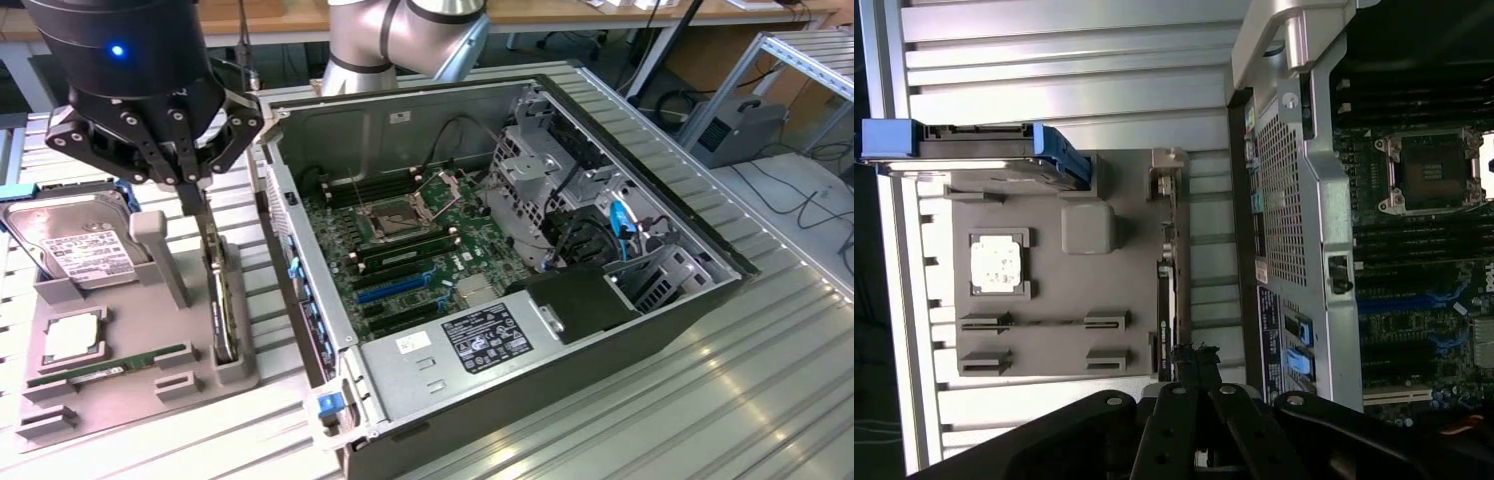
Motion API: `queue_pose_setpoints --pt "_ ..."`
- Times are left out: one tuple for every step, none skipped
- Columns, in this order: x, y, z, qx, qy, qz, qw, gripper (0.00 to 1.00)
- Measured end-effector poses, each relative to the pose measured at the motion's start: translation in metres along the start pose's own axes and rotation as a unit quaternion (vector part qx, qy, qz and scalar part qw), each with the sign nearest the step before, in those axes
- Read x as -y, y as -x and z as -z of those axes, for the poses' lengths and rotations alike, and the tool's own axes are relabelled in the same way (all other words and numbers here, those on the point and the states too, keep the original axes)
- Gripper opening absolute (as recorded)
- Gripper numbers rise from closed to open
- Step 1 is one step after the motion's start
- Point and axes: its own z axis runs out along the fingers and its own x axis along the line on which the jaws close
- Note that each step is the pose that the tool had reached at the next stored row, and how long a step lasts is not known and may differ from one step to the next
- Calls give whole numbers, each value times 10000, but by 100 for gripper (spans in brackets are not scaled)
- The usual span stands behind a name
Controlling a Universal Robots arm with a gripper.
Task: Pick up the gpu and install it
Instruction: 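Reach for the gpu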
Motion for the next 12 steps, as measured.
queue_pose_setpoints --pt "9 1 0 0 0 0 10000 11" --pt "16 2 1 0 -1 0 10000 11" --pt "25 2 1 0 -1 0 10000 11" --pt "33 3 1 0 -1 0 10000 11" --pt "42 3 1 0 -1 0 10000 11" --pt "49 4 2 0 -2 0 10000 11" --pt "61 5 2 0 -3 0 10000 11" --pt "78 6 3 0 -3 0 10000 11" --pt "86 7 3 0 -4 0 10000 11" --pt "96 8 3 0 -4 0 10000 11" --pt "104 8 3 0 -4 0 10000 11" --pt "113 9 4 0 -4 0 10000 11"
